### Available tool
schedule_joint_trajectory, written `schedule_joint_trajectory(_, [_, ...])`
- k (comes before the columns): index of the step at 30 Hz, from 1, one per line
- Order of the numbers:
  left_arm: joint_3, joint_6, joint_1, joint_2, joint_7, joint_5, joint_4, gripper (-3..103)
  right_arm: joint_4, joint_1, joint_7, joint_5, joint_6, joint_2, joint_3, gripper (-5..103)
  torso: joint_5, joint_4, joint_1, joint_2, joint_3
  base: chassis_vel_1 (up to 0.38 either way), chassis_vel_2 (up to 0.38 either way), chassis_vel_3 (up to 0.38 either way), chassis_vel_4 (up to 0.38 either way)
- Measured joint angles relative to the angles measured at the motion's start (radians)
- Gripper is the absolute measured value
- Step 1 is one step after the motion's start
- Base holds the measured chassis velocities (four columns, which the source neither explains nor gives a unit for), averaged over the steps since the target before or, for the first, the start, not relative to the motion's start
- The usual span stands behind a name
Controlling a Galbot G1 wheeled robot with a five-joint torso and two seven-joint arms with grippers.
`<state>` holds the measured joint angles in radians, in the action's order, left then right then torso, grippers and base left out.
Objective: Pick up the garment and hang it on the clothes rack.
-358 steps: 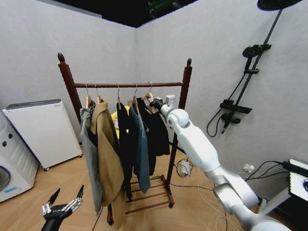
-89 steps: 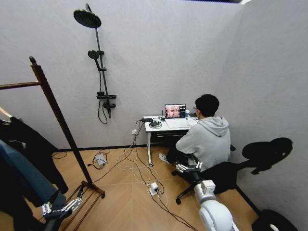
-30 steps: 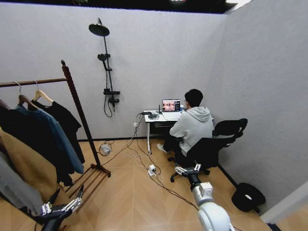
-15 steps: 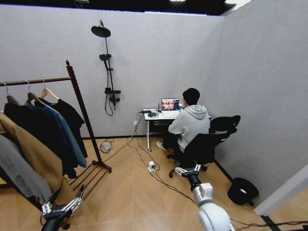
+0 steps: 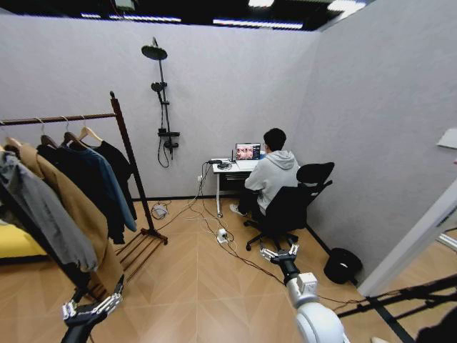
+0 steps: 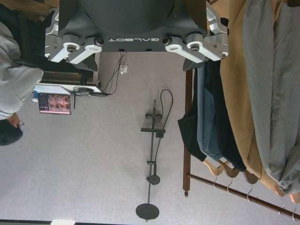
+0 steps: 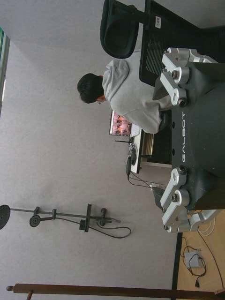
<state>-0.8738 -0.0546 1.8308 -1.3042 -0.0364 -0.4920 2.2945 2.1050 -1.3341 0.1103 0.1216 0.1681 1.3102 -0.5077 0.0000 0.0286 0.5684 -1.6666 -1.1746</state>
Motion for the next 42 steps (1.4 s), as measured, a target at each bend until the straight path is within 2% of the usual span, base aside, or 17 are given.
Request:
schedule_joint_trajectory(4, [0.0,0.0,0.0,0.0,0.0,0.0,0.0,100,0.0,0.001,0.0,-0.001,0.0,0.002,0.003,100,0.0002,-0.0006,0.0,0.0,0.0,0.201,-0.206,-0.189,0.204])
schedule_joint_trajectory(10, [0.0,0.0,0.0,0.0,0.0,0.0,0.0,100,0.002,0.0,0.0,-0.002,-0.001,0.003,0.004,100,0.0002,-0.0001,0.0,0.0,0.0,0.189,-0.188,-0.196,0.187])
schedule_joint_trajectory(13, [0.0,0.0,0.0,0.0,0.0,0.0,0.0,100,0.004,-0.001,0.0,-0.002,-0.001,0.003,0.004,100,-0.0008,-0.0005,0.0,0.0,0.0,0.191,-0.193,-0.176,0.206])
schedule_joint_trajectory(15, [0.0,0.0,0.0,0.0,0.0,0.0,0.0,100,0.005,-0.001,0.0,-0.003,0.0,0.003,0.004,100,0.0009,-0.0005,0.0,0.0,0.0,0.199,-0.183,-0.175,0.182])
schedule_joint_trajectory(16, [0.0,0.0,0.0,0.0,0.0,0.0,0.0,100,0.006,-0.001,0.0,-0.004,-0.001,0.004,0.004,100,-0.0004,-0.0005,0.0,0.0,0.0,0.179,-0.181,-0.186,0.21])
schedule_joint_trajectory(20, [0.0,0.0,0.0,0.0,0.0,0.0,0.0,100,0.007,-0.001,0.0,-0.005,-0.001,0.004,0.004,100,0.0006,-0.0001,0.0,0.0,0.0,0.183,-0.19,-0.188,0.187])
schedule_joint_trajectory(22, [0.0,0.0,0.0,0.0,0.0,0.0,0.0,100,0.008,-0.001,0.0,-0.006,0.0,0.005,0.006,100,-0.0007,-0.0004,0.0,0.0,0.0,0.19,-0.207,-0.167,0.194])
schedule_joint_trajectory(26, [0.0,0.0,0.0,0.0,0.0,0.0,0.0,100,0.008,-0.002,0.0,-0.008,-0.001,0.007,0.007,100,0.0003,-0.0006,0.0,0.0,0.0,0.186,-0.179,-0.158,0.186])
schedule_joint_trajectory(42, [0.0,0.0,0.0,0.0,0.0,0.0,0.0,100,-0.02,0.01,-0.012,-0.016,-0.022,0.01,0.008,100,0.0001,-0.0003,0.001,0.001,0.0,0.03,-0.041,-0.044,0.039])
